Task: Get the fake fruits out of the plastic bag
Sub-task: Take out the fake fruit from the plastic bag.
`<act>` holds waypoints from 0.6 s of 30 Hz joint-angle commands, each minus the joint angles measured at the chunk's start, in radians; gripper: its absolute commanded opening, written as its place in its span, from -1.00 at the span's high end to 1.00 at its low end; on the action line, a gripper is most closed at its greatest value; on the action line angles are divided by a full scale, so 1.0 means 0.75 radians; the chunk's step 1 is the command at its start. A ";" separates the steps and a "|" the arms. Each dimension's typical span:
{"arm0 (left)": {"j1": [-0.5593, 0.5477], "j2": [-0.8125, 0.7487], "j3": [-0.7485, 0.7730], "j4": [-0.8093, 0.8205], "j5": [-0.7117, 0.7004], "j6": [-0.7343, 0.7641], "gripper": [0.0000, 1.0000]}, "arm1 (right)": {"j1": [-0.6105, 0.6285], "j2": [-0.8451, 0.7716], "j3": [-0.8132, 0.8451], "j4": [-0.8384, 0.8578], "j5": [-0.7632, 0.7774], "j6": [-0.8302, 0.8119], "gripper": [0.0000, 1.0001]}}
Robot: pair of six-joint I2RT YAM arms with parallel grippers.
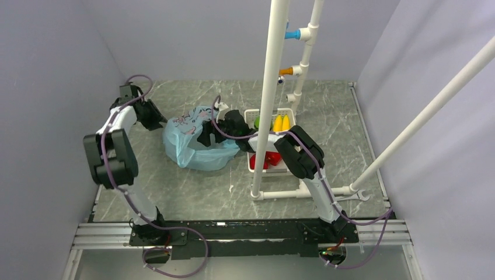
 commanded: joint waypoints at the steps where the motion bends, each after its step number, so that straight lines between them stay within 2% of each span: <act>1: -0.020 0.169 0.195 -0.039 -0.020 0.059 0.14 | -0.001 -0.013 0.111 0.018 -0.045 0.042 -0.99; 7: -0.112 0.288 0.257 -0.053 0.009 0.091 0.11 | 0.004 0.025 0.172 -0.027 -0.058 0.029 -0.99; 10: -0.165 0.285 0.183 -0.027 0.103 0.066 0.11 | 0.007 0.046 0.206 -0.055 -0.020 0.019 -0.99; 14: -0.218 0.230 0.052 0.002 0.162 0.051 0.11 | 0.018 0.071 0.267 -0.150 0.104 -0.030 -0.99; 18: -0.269 0.184 0.019 -0.020 0.177 0.066 0.10 | 0.029 0.065 0.254 -0.192 0.298 -0.075 -0.99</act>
